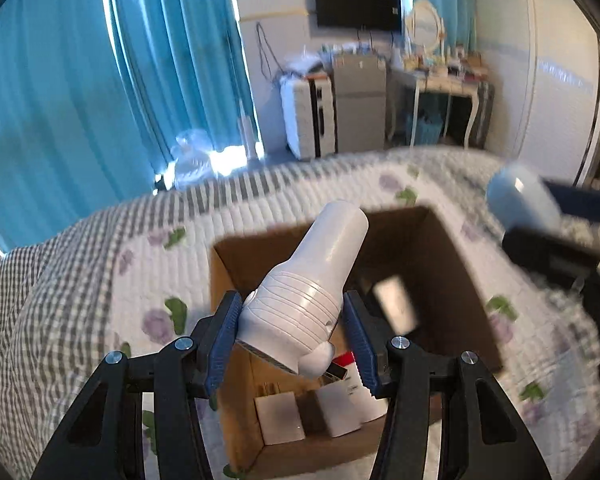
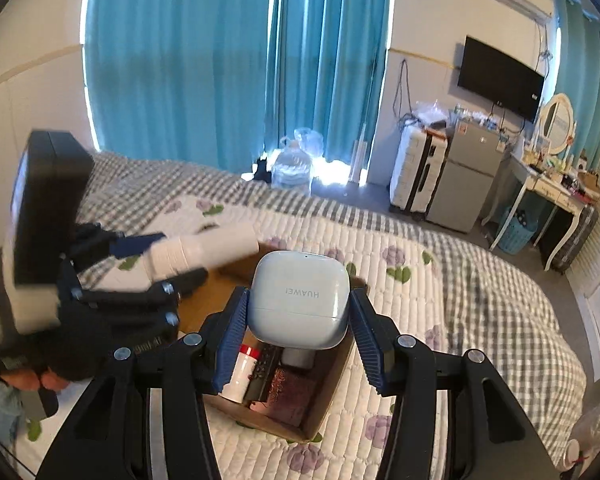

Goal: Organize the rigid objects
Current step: 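Lower the hair dryer and earbuds case into the box and open both tools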

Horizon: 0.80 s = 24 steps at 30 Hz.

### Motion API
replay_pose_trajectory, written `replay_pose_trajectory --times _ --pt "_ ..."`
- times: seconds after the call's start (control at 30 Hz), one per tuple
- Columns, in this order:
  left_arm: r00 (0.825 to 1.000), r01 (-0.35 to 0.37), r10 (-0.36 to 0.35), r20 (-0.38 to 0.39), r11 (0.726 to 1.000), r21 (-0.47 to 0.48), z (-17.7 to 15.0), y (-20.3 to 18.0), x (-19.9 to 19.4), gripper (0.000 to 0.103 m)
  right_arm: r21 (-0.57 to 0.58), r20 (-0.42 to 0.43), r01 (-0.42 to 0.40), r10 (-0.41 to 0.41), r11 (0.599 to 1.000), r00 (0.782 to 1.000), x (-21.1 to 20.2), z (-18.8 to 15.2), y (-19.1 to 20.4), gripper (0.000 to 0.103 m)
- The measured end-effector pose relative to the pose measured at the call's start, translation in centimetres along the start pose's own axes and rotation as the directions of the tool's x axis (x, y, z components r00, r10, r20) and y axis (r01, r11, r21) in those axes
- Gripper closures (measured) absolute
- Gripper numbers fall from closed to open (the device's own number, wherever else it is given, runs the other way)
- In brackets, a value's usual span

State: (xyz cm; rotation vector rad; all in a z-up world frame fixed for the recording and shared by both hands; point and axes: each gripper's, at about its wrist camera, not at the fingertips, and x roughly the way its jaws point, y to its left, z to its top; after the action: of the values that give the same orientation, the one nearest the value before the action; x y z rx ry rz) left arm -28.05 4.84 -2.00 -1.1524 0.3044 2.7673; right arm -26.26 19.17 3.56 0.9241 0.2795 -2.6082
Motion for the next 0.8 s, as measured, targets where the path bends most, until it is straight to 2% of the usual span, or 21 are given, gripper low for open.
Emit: replay_pose_trajectory --times 0.17,0.37,0.43,0.53,0.67,0.8 --pt "0.997 -0.039 0.039 -0.07 0.999 -0.004 -0.7 0.1 3.4 0.05 0.013 -0.055 -0.014 0.015 1.0 0.998 3.8 -1.7 -0.8 0.053" --pt "0.994 -0.06 0.06 -0.094 0.998 0.0 -1.7 0.4 4.5 0.05 0.019 -0.075 -0.029 0.031 0.999 0.997 6.1 -2.4 -1.8 0.053" --pt "0.994 -0.055 0.054 -0.099 0.999 -0.001 -1.9 0.2 4.7 0.043 0.022 -0.08 -0.032 0.034 0.999 0.996 6.5 -2.5 -2.2 0.053" --pt "0.995 -0.045 0.045 -0.085 0.999 0.009 -1.8 -0.2 4.1 0.032 0.028 -0.087 -0.031 0.033 0.999 0.996 6.9 -2.6 -2.6 0.053" --pt "0.997 -0.069 0.07 -0.034 0.998 0.015 -1.3 -0.1 2.4 0.032 0.029 -0.091 -0.021 0.024 0.999 0.996 6.5 -2.5 -2.7 0.053" --pt "0.997 -0.076 0.076 0.004 0.997 -0.031 -0.4 1.7 0.7 0.032 0.016 -0.087 -0.012 0.014 1.0 0.996 6.2 -1.6 -2.1 0.053"
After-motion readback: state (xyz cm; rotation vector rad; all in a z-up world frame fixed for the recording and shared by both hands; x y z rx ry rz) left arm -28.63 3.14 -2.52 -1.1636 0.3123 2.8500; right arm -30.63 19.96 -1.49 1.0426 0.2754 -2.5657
